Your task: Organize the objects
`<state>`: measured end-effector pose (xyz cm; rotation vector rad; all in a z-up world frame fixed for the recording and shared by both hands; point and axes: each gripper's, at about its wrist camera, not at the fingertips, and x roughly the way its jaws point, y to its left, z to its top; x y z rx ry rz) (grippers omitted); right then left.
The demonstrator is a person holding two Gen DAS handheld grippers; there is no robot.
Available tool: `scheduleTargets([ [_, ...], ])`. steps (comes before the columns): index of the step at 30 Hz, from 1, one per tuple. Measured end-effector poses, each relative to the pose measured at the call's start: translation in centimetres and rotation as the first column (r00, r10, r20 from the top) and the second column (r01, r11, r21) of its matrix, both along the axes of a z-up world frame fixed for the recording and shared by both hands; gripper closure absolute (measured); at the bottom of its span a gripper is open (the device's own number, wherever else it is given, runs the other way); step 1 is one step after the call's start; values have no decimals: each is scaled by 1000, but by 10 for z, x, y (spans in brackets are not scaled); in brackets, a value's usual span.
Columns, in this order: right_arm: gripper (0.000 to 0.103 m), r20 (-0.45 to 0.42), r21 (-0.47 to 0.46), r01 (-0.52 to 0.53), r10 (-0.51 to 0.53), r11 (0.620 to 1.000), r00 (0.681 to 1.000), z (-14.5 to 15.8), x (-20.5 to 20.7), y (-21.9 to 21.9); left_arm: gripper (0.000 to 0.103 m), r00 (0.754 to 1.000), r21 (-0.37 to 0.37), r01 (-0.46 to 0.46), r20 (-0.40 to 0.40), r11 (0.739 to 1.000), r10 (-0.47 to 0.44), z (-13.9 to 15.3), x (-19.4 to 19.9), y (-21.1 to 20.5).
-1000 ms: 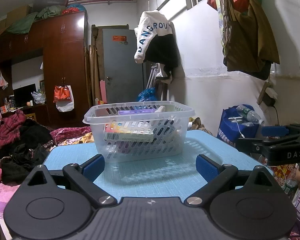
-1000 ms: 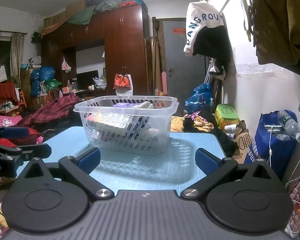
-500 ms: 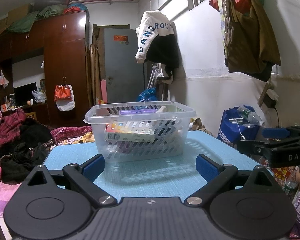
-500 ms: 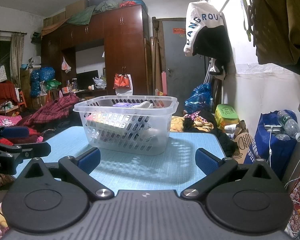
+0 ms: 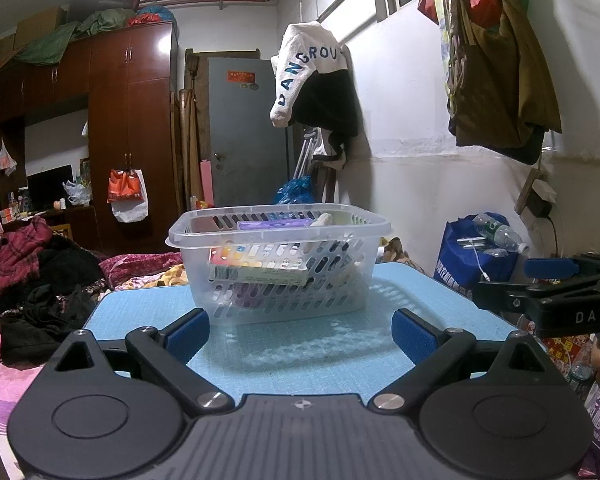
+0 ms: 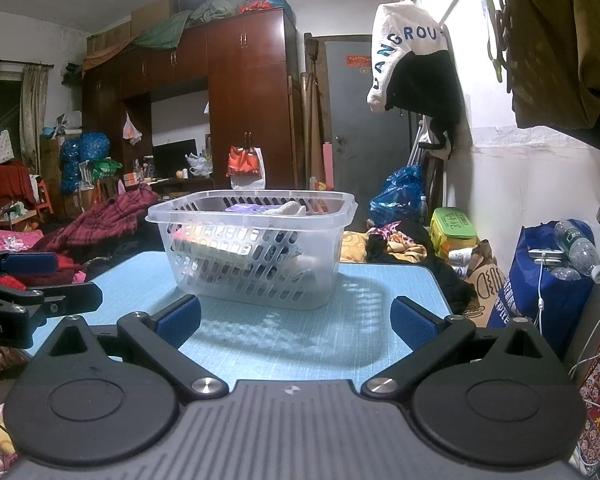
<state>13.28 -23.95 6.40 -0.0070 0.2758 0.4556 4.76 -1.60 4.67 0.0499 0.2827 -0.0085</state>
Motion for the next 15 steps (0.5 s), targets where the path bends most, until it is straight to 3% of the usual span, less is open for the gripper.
scheduleTargets([
  [15,0,-1,0,-2,2,1000,1000,-4,2,0,4,999,5,-32,33,999,32,1,-2,-2],
])
